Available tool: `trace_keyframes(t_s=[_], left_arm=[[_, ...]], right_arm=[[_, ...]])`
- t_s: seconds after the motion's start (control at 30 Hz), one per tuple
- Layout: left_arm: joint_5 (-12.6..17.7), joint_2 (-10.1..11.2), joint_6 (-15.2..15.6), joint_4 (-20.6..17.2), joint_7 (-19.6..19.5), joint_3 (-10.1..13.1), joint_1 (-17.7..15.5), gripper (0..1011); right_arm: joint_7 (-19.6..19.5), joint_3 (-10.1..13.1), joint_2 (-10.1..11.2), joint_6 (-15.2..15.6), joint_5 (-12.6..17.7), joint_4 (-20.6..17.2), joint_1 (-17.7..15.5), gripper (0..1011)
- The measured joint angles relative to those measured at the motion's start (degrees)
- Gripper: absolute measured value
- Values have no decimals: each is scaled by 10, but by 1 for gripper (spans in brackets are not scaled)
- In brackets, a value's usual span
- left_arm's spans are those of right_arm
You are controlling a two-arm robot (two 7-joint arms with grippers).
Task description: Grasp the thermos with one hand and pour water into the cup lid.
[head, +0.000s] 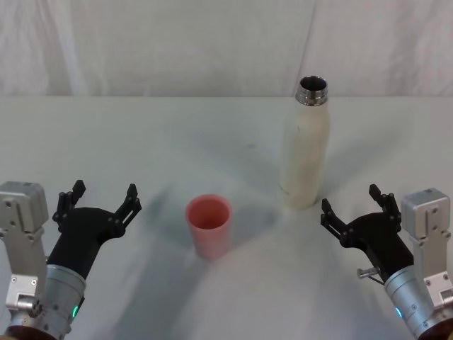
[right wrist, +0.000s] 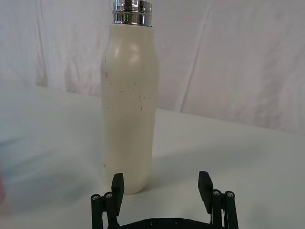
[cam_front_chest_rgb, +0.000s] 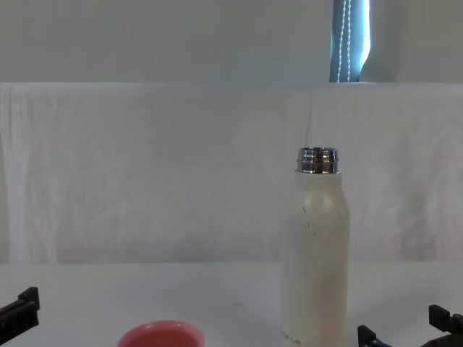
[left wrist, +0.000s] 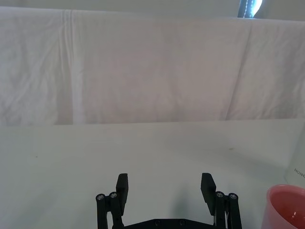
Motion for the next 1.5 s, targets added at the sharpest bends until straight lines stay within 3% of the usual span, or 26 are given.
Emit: trace_keyframes(t_s=[1.5], left_arm=[[0,0,0,0,0,0,0,1001]], right_arm=[[0,0,0,0,0,0,0,1001]])
